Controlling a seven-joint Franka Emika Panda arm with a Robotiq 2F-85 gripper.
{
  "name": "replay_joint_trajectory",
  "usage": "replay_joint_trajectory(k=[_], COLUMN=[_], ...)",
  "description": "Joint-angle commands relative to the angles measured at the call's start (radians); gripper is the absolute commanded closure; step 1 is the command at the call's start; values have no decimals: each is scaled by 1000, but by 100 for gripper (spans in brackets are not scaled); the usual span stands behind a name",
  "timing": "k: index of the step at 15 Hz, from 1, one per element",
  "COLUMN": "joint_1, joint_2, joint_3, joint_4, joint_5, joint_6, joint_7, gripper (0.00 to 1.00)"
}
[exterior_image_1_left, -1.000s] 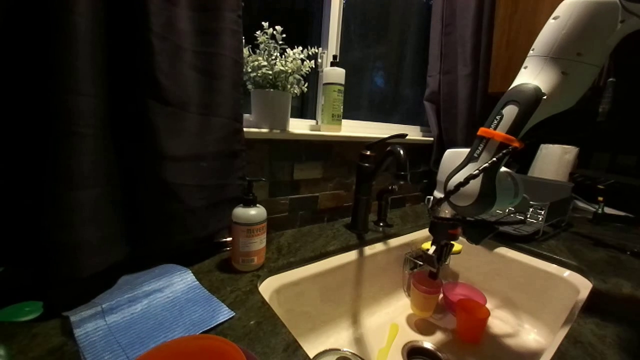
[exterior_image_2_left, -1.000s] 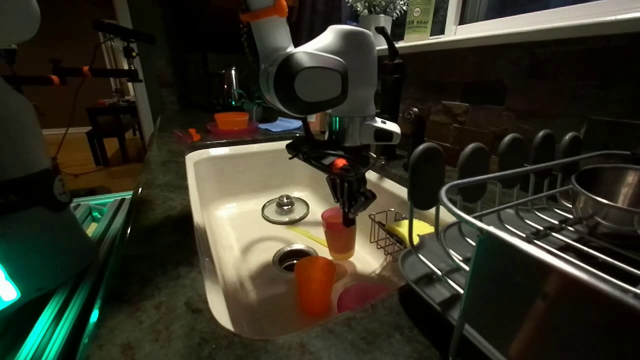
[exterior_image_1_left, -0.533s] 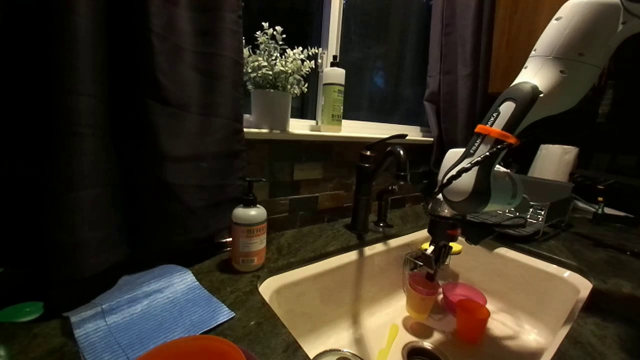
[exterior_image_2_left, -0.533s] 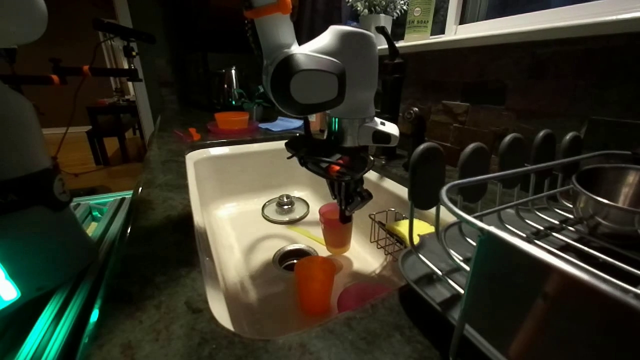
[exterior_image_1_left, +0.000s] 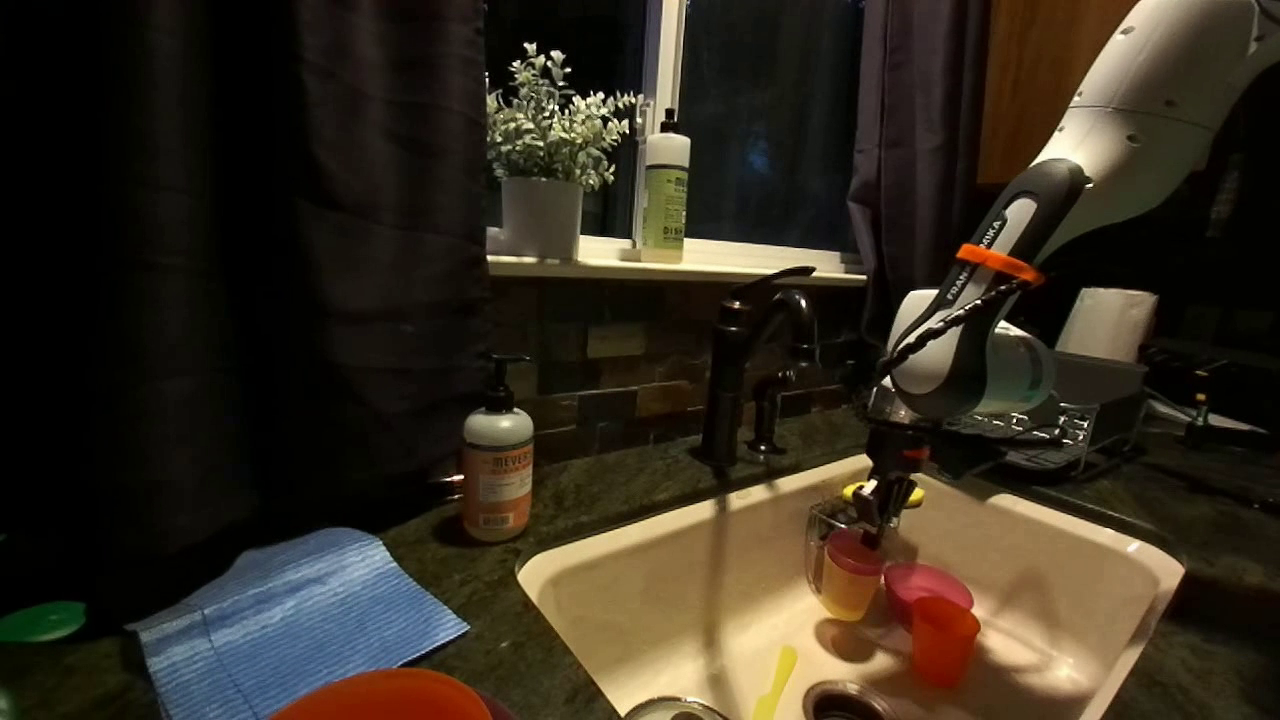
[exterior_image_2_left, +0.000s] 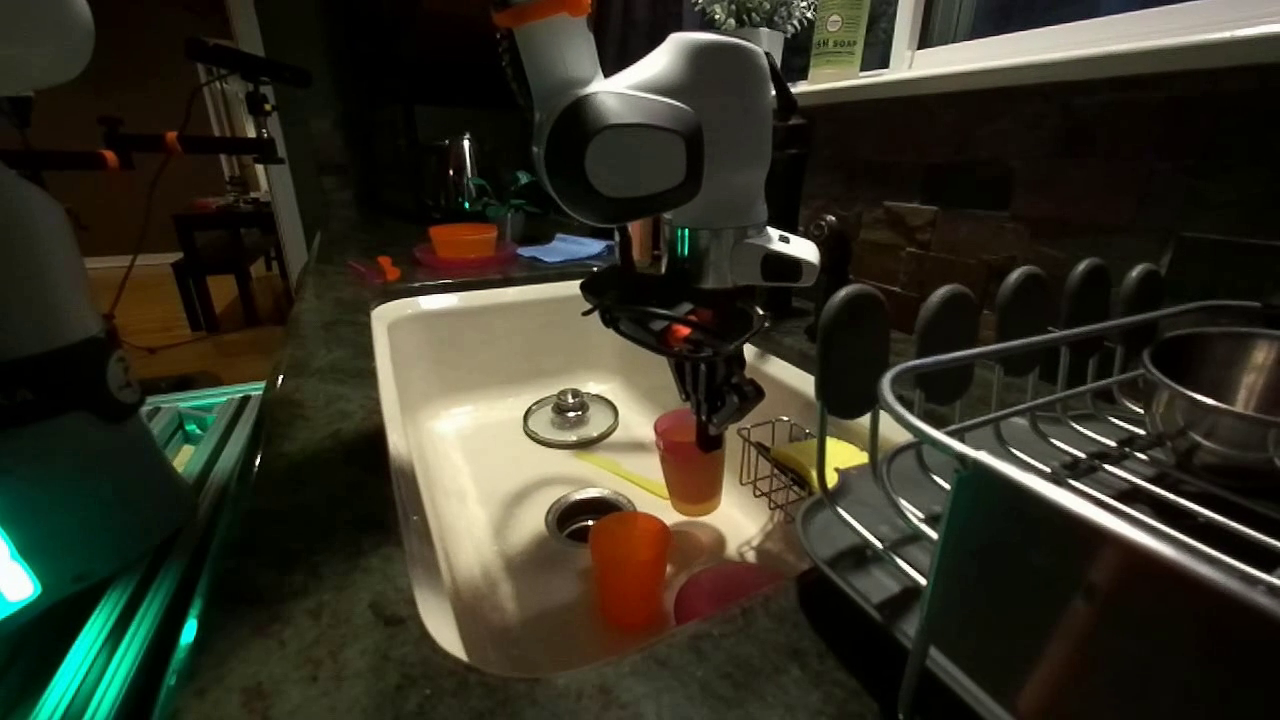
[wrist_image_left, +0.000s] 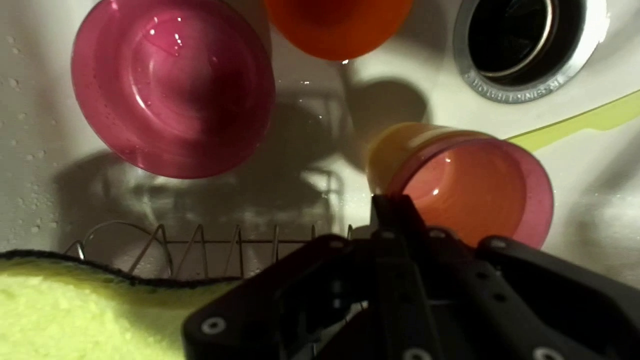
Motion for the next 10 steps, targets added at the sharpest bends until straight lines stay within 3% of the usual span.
replay_joint_trajectory(k=[1, 10], joint_1=[8, 8], joint_2=[-27, -54], joint_3=[-4, -5], joint_4=[-21, -24], joint_5=[3, 8], joint_6=[15, 12], joint_7=[12, 14], gripper=[99, 99])
